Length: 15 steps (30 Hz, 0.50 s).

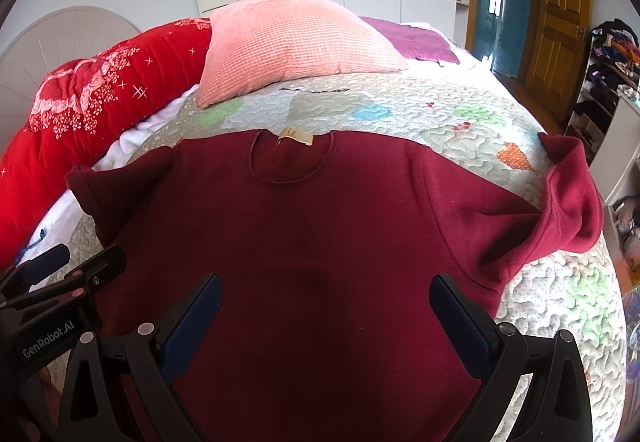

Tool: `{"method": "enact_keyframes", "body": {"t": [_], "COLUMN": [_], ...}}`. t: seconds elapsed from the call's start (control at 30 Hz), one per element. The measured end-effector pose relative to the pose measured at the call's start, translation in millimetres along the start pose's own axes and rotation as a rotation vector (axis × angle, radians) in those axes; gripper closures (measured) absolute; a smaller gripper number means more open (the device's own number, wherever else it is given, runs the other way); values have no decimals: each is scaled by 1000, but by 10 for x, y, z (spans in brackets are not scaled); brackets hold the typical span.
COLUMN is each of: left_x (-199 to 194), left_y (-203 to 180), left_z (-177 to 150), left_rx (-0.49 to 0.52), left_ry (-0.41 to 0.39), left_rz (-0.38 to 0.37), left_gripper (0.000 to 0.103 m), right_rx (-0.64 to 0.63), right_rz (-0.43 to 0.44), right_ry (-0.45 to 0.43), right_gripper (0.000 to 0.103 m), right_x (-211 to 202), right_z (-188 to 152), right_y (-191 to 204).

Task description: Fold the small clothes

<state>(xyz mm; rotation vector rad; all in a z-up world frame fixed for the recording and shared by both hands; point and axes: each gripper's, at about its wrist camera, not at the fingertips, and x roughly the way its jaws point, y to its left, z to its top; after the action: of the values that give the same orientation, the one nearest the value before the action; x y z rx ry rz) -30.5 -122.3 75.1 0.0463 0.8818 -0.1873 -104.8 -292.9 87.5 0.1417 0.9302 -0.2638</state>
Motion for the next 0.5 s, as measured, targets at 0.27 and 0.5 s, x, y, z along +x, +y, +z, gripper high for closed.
{"method": "enact_keyframes", "body": {"t": [0.27,0.5], "left_x": [81,162], "left_y": [72,603], "left_z": [35,225], "left_rx": [-12,-147], "left_ry": [11,30], "left_rz": [5,-26], "left_gripper": [15,15], "right_rx": [-25,-25], "right_rz": [2,22], "right_ry": [10,23], "right_gripper": [0,0], "right_x": [100,205], "right_z": [26,35], "right_y": [105,166]}}
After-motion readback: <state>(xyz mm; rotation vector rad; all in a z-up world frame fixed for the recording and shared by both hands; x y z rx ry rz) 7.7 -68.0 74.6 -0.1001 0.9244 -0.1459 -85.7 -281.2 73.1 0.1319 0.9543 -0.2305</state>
